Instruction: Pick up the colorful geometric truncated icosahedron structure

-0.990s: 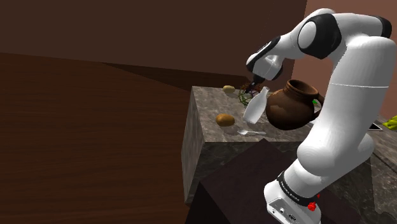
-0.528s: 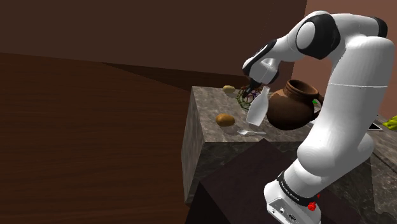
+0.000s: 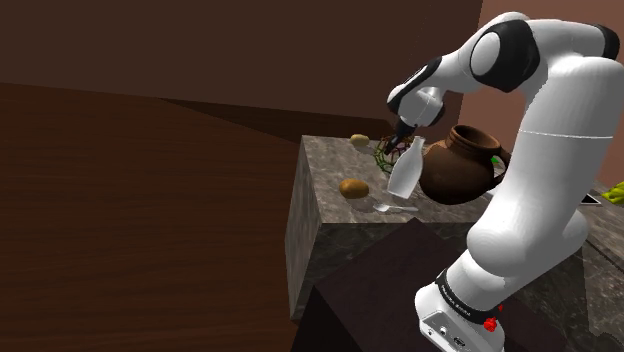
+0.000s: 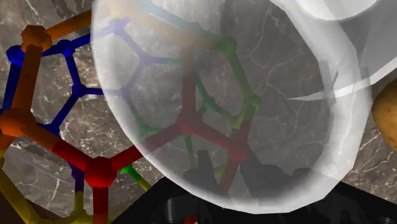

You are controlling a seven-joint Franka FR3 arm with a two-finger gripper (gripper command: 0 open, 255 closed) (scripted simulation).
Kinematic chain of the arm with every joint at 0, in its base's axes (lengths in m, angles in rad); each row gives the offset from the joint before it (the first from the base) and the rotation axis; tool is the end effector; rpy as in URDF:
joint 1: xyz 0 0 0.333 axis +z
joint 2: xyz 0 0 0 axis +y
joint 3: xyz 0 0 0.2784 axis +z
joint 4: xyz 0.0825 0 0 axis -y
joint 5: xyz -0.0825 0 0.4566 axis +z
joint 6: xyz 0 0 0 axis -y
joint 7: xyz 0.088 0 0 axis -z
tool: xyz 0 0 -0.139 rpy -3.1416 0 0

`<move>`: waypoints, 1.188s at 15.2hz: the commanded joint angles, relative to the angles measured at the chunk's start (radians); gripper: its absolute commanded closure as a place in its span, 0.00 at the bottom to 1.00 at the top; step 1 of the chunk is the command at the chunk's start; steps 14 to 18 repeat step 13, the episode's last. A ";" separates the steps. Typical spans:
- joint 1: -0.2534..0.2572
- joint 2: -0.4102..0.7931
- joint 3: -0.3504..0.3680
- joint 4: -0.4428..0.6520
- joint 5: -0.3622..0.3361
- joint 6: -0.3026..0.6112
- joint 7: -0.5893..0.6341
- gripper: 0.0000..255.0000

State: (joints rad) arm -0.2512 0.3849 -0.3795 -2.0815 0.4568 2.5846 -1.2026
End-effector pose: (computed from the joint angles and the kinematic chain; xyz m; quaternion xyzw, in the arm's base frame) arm 0.5105 -0.3859 0.1453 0.9875 0.1179 0.1020 0.0244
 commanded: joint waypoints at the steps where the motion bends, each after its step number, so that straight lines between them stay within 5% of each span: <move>1: 0.006 -0.019 -0.013 0.002 -0.020 -0.027 0.015 1.00; 11: 0.038 -0.113 -0.057 0.020 -0.110 -0.126 0.087 1.00; 18: 0.039 -0.114 -0.058 0.021 -0.111 -0.128 0.088 1.00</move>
